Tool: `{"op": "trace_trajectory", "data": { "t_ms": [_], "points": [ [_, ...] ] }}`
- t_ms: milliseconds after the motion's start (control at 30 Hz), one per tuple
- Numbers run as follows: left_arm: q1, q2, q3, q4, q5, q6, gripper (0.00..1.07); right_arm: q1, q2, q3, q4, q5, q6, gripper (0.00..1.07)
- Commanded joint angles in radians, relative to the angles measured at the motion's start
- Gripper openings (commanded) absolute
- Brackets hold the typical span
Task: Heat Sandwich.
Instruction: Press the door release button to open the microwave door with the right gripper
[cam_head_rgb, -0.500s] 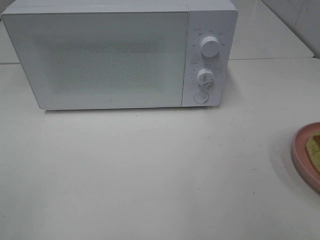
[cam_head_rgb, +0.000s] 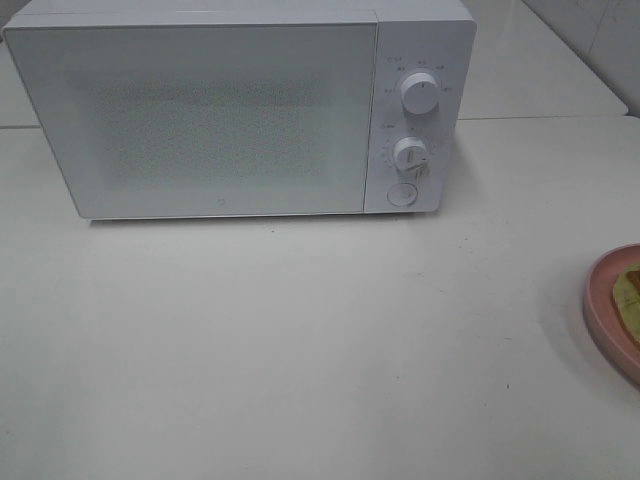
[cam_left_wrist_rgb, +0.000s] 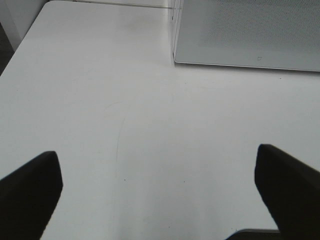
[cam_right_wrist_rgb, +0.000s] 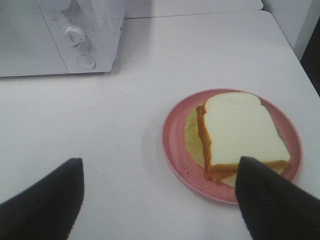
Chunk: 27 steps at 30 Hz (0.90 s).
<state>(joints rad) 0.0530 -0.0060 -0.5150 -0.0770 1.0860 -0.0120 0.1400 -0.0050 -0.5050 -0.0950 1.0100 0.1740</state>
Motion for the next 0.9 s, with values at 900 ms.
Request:
{"op": "trace_trajectory", "data": {
  "t_ms": [900],
  "points": [
    [-0.007, -0.016, 0.002, -0.001, -0.013, -0.002, 0.98, -0.007, 0.430, -0.088, -0.033, -0.424, -0.001, 0.76]
  ]
}}
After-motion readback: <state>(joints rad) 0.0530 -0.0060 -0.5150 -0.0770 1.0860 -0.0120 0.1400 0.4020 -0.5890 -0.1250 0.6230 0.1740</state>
